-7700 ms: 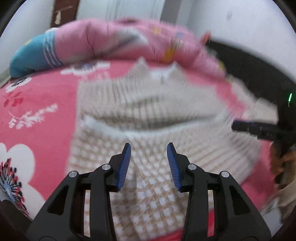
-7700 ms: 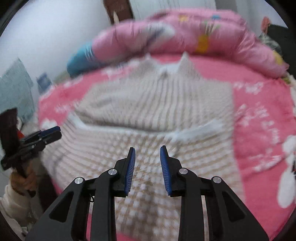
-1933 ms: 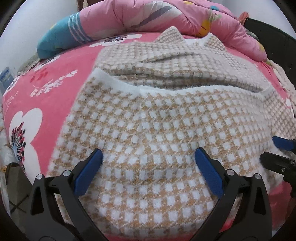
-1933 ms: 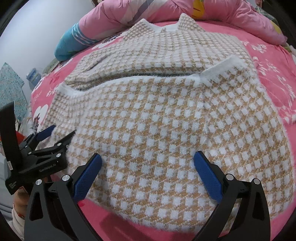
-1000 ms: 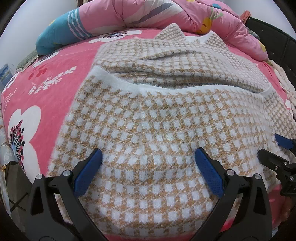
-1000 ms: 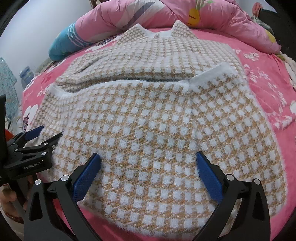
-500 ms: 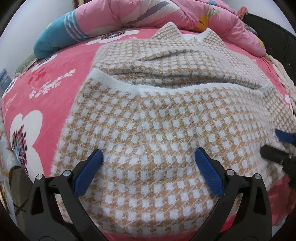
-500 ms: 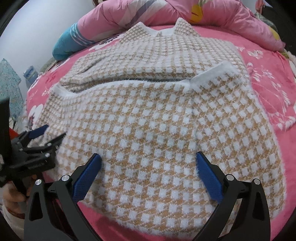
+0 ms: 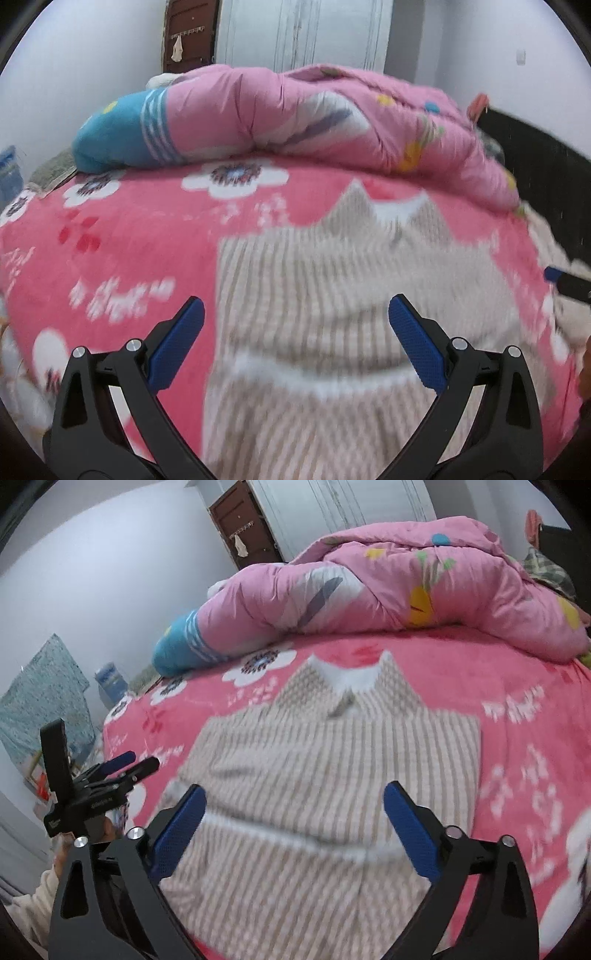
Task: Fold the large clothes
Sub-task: 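Grasp the white collar edge with the left tool while the right tool grasps beside it, then lift the collar and fold it toward the hem with both tools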
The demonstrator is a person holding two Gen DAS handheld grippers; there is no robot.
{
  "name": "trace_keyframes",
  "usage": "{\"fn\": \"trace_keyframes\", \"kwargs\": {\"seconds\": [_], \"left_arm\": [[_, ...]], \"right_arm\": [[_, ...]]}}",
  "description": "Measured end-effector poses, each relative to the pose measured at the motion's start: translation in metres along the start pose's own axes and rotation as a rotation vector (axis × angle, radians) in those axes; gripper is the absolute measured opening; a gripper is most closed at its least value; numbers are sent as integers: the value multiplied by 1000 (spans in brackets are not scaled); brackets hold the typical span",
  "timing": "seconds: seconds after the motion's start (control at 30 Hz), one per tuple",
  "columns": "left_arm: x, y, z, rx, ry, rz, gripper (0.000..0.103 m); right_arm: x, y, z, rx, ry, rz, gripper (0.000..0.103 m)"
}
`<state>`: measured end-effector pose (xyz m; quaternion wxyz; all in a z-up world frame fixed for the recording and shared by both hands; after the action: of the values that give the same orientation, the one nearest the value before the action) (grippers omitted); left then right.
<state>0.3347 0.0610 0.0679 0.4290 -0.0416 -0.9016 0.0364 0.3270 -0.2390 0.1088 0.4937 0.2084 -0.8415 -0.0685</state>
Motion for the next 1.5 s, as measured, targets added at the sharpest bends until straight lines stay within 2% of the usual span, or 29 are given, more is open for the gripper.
{"fn": "trace_keyframes", "kwargs": {"seconds": [0.07, 0.27, 0.33, 0.43, 0.5, 0.57, 0.63, 0.7, 0.77, 0.83, 1.0, 1.2, 1.43, 1.5], "left_arm": [[-15, -2, -23, -18, 1, 2, 96], [-98, -23, -86, -10, 119, 143, 96], [-125, -37, -100, -35, 170, 175, 96], [-163, -45, -122, -60, 199, 187, 96], [-184, -51, -132, -48, 224, 230, 95], [-202, -52, -143, -39, 254, 257, 85], [-217, -60, -144, -43, 291, 271, 68], [-225, -64, -144, -31, 298, 277, 65], [-236, -68, -146, -23, 320, 297, 57], [-246, -72, -150, -26, 337, 300, 46], [-237, -82, -144, -34, 328, 309, 33], [-203, -93, -133, -109, 286, 312, 19], [-151, -93, -114, -189, 225, 302, 18], [-128, -95, -96, -217, 209, 297, 18]], "right_arm": [[-14, -10, -31, 0, 2, 28, 84], [-63, -50, -107, -68, 42, 90, 68], [-87, -65, -134, -97, 75, 114, 66], [-118, -84, -160, -136, 115, 141, 62], [-139, -97, -175, -162, 139, 171, 61], [-157, -109, -185, -184, 170, 172, 61], [-177, -121, -192, -217, 211, 167, 61], [-193, -130, -198, -232, 249, 151, 61], [-207, -139, -200, -260, 275, 154, 61], [-218, -147, -200, -284, 292, 146, 52], [-223, -148, -197, -281, 306, 122, 18], [-196, -120, -195, -170, 259, 111, 13], [-150, -91, -174, -38, 201, 127, 12], [-135, -82, -161, 6, 182, 134, 12]]}}
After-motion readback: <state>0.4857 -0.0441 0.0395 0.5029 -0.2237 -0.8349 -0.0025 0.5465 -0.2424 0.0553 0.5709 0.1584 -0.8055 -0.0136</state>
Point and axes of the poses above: each gripper's, at about its wrist camera, not at the fingertips, and x roughly against the way its jaws point, y to its left, z to its underside, the point moved 1 cm from there along -x, roughly the way its jaws point, and after that the axes turned 10 degrees about y, right-handed, at the moved point
